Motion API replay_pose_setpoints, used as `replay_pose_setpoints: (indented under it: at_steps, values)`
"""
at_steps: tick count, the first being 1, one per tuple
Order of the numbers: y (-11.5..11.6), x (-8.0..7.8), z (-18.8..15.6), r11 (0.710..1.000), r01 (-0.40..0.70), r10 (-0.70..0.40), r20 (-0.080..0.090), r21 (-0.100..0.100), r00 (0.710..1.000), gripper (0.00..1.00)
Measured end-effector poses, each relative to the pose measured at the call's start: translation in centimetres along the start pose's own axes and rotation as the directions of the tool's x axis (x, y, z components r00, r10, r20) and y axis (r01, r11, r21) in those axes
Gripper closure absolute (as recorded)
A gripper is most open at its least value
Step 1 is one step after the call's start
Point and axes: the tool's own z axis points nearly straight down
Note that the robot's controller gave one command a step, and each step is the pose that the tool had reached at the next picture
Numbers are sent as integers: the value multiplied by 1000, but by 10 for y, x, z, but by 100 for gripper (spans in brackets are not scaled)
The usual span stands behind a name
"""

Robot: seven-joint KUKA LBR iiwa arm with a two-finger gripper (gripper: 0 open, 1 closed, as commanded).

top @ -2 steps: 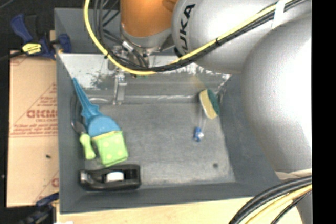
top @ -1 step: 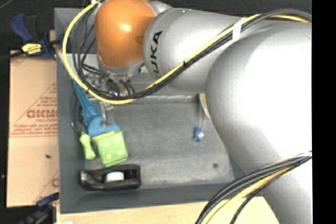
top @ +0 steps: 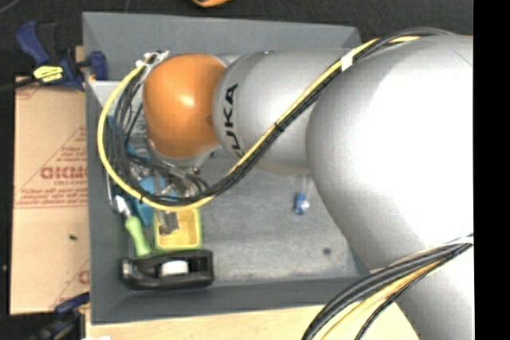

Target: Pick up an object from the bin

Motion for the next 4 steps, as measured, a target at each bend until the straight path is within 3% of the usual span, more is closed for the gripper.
replay_pose_setpoints:
  at_steps: [1, 2, 3, 4]
  values:
    - [-10, 31, 29, 999, -47, 47, 21, -1, 999, 0]
    - [-10, 32, 30, 999, -49, 49, 10, -1, 999, 100]
    - [2, 55, -13, 931, 364, -365, 20, 8, 931, 100]
    - [2, 55, -13, 932, 362, -362, 19, 6, 932, 0]
